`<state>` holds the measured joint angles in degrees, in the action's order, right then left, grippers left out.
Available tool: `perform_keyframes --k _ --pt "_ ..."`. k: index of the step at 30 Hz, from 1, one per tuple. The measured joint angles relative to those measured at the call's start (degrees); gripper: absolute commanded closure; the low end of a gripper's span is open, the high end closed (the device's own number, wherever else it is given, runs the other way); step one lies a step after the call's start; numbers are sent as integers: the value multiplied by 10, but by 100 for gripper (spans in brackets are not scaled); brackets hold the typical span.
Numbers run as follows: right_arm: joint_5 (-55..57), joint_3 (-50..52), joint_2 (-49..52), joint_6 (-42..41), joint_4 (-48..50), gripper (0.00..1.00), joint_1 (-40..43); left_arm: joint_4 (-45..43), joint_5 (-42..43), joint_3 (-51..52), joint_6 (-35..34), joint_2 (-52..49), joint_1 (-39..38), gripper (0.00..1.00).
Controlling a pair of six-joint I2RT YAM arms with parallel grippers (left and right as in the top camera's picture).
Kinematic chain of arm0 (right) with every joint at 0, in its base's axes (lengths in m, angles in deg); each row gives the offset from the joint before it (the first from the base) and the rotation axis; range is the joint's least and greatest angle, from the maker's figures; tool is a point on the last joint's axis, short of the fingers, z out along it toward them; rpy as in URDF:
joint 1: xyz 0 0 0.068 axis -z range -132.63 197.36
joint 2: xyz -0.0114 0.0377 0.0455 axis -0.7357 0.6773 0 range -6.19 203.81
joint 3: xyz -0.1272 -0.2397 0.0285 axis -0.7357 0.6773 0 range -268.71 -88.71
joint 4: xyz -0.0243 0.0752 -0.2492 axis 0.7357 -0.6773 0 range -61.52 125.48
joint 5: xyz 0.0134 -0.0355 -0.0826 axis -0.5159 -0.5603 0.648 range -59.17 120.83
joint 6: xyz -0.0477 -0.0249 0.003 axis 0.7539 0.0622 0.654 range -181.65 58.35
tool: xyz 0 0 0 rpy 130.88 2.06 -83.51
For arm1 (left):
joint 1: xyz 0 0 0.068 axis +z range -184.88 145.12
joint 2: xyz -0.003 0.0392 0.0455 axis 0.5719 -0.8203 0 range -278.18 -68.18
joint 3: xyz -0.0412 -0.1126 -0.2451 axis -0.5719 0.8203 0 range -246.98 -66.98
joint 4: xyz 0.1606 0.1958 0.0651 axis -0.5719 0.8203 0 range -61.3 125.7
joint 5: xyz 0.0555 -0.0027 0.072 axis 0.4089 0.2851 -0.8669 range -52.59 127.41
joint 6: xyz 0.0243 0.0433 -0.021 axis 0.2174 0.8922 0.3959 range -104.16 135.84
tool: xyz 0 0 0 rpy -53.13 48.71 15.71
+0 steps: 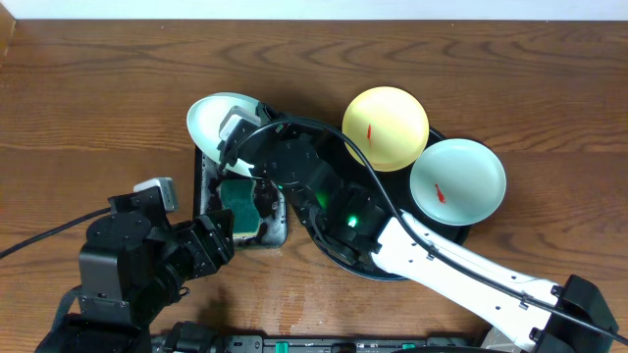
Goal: Clean dirty plates on tray and stack at the side
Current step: 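Lift the pale green plate with right gripper and place it right of the tray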
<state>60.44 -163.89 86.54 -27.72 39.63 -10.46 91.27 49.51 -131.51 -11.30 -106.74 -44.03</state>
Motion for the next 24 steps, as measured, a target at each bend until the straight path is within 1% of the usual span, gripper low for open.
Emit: perform_keyframes --k 8,10,12,16,18,19,21,22,23,24 --pt "7 0 0 2 0 99 0 0 0 0 0 0 0 29" --pt "22 0 0 -9 -3 99 0 0 0 0 0 -1 0 29" --pt "36 -1 0 -49 -37 99 2 0 0 0 0 -5 0 29" --pt "3 -3 0 -167 -177 99 23 1 0 0 0 -22 0 29" --pt "-12 -2 0 -225 -226 99 41 1 0 0 1 -31 0 29" --pt "-24 -2 -1 -271 -253 99 61 0 0 0 2 -38 0 29" --pt "-64 -2 -5 -328 -291 99 96 0 0 0 2 -45 0 29" --pt "-104 -1 -13 -365 -314 99 129 0 0 0 2 -50 0 30" --pt "-124 -1 -15 -376 -319 99 144 0 0 0 2 -52 0 30" --pt "-171 -1 -21 -397 -331 99 175 0 0 0 3 -56 0 30"
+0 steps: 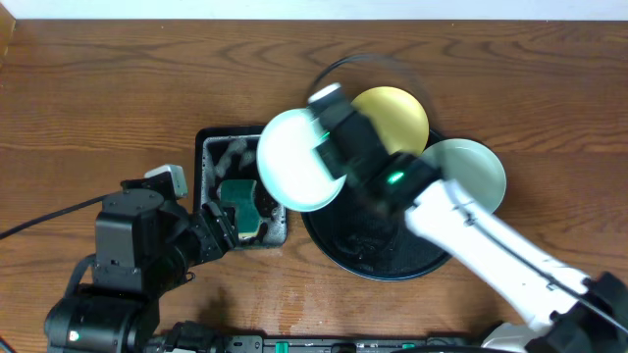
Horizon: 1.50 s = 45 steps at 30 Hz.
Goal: Clean dirty plates on tray and stack at the side
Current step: 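Lift the pale green plate with right gripper and place it right of the tray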
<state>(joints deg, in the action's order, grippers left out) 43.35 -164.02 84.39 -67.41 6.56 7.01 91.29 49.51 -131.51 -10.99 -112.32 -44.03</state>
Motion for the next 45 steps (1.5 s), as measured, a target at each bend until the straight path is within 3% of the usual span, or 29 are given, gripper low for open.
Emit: perform_keyframes --k 8,13,18,25,33,40,45 --pt "-314 0 -16 -69 -98 99 238 0 27 0 36 -39 0 32" --pt "-381 0 -18 -62 -189 99 285 0 32 0 64 -80 -9 33" --pt "-405 0 -50 -83 -189 99 331 -1 34 0 78 -124 -41 33" --pt "-366 0 -117 -147 -208 99 542 -2 39 0 83 -157 -74 33" --pt "-238 0 -71 -170 -238 99 778 -5 41 0 87 -157 -75 33" --pt "-135 2 16 -181 -242 99 878 -9 41 0 87 -157 -75 33" --pt "-117 26 62 -161 -215 99 887 -14 41 0 87 -157 -75 33"
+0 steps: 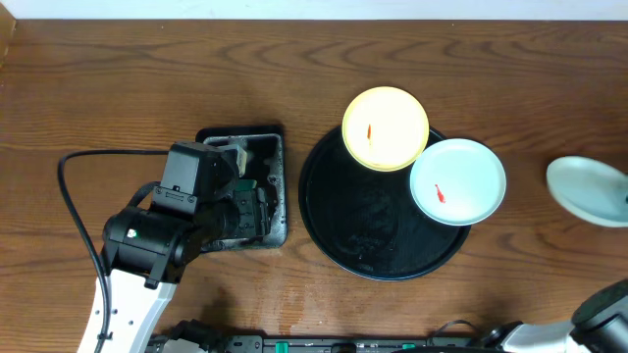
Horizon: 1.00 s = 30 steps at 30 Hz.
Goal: Clean dirty plates on tray and stack at the side
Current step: 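Lift the pale green plate with right gripper and place it right of the tray, then move right gripper to the other pale green plate and grip its rim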
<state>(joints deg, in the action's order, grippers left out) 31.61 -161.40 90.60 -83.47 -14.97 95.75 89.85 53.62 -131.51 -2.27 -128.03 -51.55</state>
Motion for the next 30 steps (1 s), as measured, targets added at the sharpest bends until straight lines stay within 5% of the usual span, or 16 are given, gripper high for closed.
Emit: perform_keyframes --k 6,12,15,24,30 --pt "-2 56 28 30 65 97 -26 -6 0 0 0 0 0 33" --pt "-86 59 28 82 108 46 -44 -6 0 0 0 0 0 33" --pt "-142 59 19 97 108 31 -51 -5 0 0 0 0 0 33" --pt "-295 60 -111 141 50 32 -170 -5 0 0 0 0 0 32" --pt "-152 65 -115 146 19 32 -355 -5 0 0 0 0 0 33"
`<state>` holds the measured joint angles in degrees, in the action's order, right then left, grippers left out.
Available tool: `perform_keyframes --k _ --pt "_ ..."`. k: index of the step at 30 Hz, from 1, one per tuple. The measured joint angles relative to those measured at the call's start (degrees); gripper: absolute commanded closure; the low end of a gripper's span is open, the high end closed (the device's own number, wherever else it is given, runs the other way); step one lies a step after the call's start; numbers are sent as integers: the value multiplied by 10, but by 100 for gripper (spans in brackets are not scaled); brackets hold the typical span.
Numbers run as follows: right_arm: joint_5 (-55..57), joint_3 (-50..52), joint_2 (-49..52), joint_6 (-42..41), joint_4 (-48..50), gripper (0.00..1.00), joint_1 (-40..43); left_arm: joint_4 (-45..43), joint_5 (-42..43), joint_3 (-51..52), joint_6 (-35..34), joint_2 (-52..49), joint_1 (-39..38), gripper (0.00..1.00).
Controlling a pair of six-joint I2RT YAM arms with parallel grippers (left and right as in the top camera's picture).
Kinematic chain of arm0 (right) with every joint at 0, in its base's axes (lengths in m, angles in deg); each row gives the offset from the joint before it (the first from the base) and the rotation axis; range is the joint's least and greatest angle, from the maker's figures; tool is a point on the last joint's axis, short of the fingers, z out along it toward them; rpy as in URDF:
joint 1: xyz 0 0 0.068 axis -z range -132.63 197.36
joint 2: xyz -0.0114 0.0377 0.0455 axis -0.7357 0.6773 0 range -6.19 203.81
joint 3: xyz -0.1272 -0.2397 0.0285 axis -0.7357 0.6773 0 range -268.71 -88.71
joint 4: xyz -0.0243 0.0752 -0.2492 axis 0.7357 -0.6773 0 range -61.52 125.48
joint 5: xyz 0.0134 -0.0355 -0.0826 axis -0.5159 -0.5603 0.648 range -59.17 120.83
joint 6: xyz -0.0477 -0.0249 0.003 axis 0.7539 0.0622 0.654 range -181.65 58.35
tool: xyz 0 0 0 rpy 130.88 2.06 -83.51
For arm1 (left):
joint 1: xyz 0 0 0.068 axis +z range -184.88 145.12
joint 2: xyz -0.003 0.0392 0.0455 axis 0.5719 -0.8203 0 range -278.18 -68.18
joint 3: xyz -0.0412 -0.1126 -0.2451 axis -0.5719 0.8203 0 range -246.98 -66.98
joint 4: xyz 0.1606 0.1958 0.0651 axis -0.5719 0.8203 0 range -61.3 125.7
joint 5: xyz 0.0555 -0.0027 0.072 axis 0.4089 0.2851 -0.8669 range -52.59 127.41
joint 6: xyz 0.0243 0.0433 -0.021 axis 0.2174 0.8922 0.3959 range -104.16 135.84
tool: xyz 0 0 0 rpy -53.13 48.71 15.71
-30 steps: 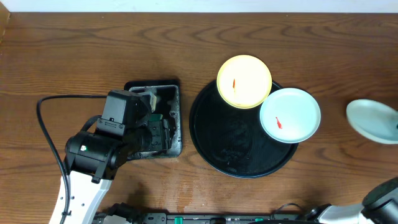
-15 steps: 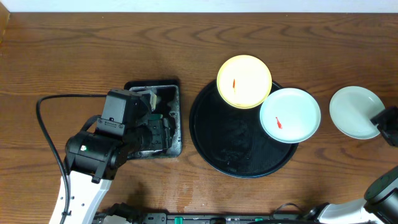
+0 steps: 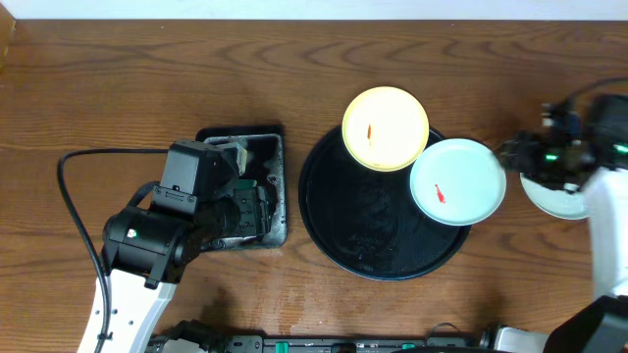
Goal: Clean dirty plates on tray and stack at the side
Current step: 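Move right gripper to the other pale green plate and grip its rim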
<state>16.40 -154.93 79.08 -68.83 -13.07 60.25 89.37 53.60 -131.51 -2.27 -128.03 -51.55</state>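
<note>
Two dirty plates rest on the round black tray (image 3: 363, 245): a yellow plate (image 3: 385, 127) at its far edge and a pale plate (image 3: 457, 181) at its right edge, each with a red smear. A third pale plate (image 3: 551, 199) lies to the right of the tray, partly under my right gripper (image 3: 515, 157). Whether its fingers hold the rim does not show. My left gripper (image 3: 245, 211) hangs in the small black square tray (image 3: 277, 176), with its fingers hidden under the wrist. The green sponge is out of sight.
A black cable (image 3: 98, 162) loops over the table left of the left arm. The right arm's white link (image 3: 608, 235) runs down the right edge of the view. Bare wooden table lies behind both trays.
The pale plate at the right lay near the view's right edge and now sits a little further left. My right gripper has come into view over it. The left arm has not moved.
My right gripper held a pale plate at the small square tray, beside the green sponge near my left gripper. Then the plate was over the round tray. Later it was at the far right and my left arm covered the square tray. Now it is beside the round tray.
</note>
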Motion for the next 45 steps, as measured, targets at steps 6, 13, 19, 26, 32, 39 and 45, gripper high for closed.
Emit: perform_keyframes --k 6,13,19,26,32,39,45 --pt "196 40 35 2 85 42 -86 0 0 0 0 0 0 32" --pt "255 69 81 2 130 60 -81 0 0 0 0 0 0 32" --pt "246 72 115 3 134 99 -74 0 0 0 0 0 0 32" --pt "232 73 78 2 101 99 -74 0 0 0 0 0 0 32" --pt "172 73 -25 2 59 99 -74 0 0 0 0 0 0 32" --pt "45 75 -58 2 16 99 -138 0 0 0 0 0 0 32" --pt "28 151 -23 -74 56 99 -262 3 -4 0 0 0 0 32"
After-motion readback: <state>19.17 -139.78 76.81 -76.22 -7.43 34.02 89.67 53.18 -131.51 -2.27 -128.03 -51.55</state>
